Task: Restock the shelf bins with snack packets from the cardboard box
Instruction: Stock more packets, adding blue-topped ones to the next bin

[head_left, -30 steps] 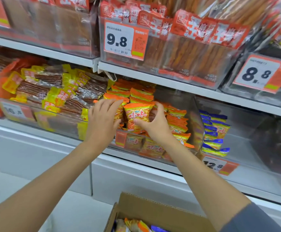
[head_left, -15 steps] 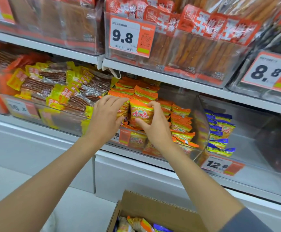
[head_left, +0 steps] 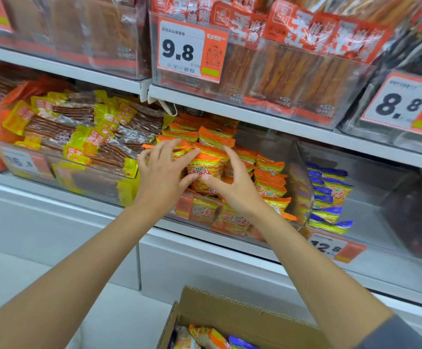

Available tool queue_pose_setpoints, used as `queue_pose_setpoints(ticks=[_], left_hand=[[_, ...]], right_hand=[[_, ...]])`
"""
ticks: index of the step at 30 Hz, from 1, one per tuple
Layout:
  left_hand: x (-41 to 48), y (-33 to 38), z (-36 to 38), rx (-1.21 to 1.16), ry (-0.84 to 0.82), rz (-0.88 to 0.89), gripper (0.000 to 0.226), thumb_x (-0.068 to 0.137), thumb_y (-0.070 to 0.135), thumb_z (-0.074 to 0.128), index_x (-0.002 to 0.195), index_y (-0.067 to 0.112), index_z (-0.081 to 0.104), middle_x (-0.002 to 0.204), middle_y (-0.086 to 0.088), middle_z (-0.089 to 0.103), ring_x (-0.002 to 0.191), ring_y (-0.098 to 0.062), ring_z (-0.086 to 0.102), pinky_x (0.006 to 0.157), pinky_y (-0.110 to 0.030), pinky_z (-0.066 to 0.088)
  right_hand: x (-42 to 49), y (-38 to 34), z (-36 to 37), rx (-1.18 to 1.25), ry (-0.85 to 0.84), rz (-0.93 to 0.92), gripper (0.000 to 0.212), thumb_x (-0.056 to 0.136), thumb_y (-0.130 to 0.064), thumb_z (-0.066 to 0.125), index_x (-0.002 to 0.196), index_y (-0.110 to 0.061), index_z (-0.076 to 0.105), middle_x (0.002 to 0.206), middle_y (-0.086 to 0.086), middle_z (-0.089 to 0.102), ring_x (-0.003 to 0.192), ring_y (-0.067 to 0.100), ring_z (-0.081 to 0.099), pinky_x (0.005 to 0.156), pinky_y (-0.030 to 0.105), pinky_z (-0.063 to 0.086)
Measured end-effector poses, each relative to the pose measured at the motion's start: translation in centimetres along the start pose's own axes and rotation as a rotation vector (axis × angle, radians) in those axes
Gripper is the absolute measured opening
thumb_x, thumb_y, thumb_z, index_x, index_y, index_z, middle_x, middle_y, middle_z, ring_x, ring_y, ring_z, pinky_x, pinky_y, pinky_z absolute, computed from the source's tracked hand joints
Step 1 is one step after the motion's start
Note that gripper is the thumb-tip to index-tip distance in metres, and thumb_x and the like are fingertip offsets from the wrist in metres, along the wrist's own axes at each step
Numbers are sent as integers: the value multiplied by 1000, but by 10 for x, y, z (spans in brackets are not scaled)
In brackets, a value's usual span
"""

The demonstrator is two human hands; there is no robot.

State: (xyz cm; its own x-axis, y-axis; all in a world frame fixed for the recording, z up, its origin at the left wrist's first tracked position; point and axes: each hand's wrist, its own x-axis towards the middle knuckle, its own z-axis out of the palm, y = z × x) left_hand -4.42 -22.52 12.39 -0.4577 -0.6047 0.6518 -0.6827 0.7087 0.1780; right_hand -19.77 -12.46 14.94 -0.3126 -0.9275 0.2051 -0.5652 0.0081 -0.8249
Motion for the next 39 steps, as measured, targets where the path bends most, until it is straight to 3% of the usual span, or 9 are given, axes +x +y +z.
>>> queue_pose_setpoints(ticks=[4, 8, 13, 16, 19, 25, 32, 36, 39], left_hand=[[-1, -2, 2, -38, 11, -24, 58, 86, 52, 61, 139, 33, 49, 145, -4, 44, 135, -26, 37, 105, -48, 24], [1, -2, -1, -136, 49, -50, 43, 88, 54, 56, 127, 34, 56, 146, -1, 42, 137, -23, 34, 106, -47, 21], [-4, -4, 3, -121, 44, -1, 41, 86, 56, 54, 119, 32, 61, 142, 0, 46, 135, -21, 36, 105, -47, 21], [-6, -8, 3, -120, 47, 7, 40, 85, 53, 58, 118, 31, 62, 141, 0, 47, 135, -22, 38, 105, -47, 22], [-7, -6, 3, -111, 52, -3, 39, 85, 51, 61, 118, 31, 62, 140, -1, 48, 134, -23, 38, 105, -47, 22], [-6, -4, 3, -116, 52, -21, 39, 85, 51, 61, 117, 29, 62, 139, -2, 49, 134, -23, 38, 107, -46, 18], [-4, -4, 3, -111, 47, -6, 36, 84, 47, 65, 117, 30, 62, 138, -1, 49, 133, -23, 38, 106, -47, 20], [-4, -5, 3, -101, 38, -6, 37, 84, 48, 65, 116, 32, 62, 139, -1, 49, 134, -23, 38, 105, -48, 22], [-4, -5, 3, -85, 42, 0, 37, 84, 48, 65, 117, 32, 62, 138, -2, 49, 133, -23, 38, 105, -49, 23]], right_hand=[[5, 0, 10, -103, 148, -6, 56, 91, -41, 64, 142, -32, 42, 145, -3, 36, 131, 17, 43, 106, 38, 43], [6, -1, 13, 195, 205, 26, 47, 94, -27, 63, 134, -36, 41, 136, -5, 45, 117, 10, 52, 98, 36, 50], [7, 1, 14, -66, 126, -46, 23, 95, -28, 61, 116, -29, 50, 128, -5, 49, 113, 15, 51, 90, 31, 46], [10, -2, 1, -87, 31, -15, 31, 93, -37, 61, 120, -26, 51, 125, -5, 51, 110, 14, 53, 85, 27, 43], [16, -5, -9, 153, 131, 103, 47, 95, -41, 57, 135, -23, 39, 119, -2, 55, 106, 15, 59, 88, 32, 53], [37, -6, -13, 234, 249, 204, 10, 93, -22, 65, 99, -14, 63, 96, 4, 66, 89, 16, 66, 70, 25, 59], [49, -11, -6, 183, 389, 212, 5, 92, -13, 65, 97, -12, 63, 83, 0, 66, 65, 5, 64, 75, 34, 61], [30, -8, -10, 223, 292, 135, 35, 91, -33, 66, 122, -22, 54, 105, -8, 60, 90, 8, 64, 85, 38, 58], [10, -3, -5, -15, 128, 1, 52, 85, -36, 72, 131, -30, 50, 132, -9, 50, 114, 9, 53, 92, 30, 49]])
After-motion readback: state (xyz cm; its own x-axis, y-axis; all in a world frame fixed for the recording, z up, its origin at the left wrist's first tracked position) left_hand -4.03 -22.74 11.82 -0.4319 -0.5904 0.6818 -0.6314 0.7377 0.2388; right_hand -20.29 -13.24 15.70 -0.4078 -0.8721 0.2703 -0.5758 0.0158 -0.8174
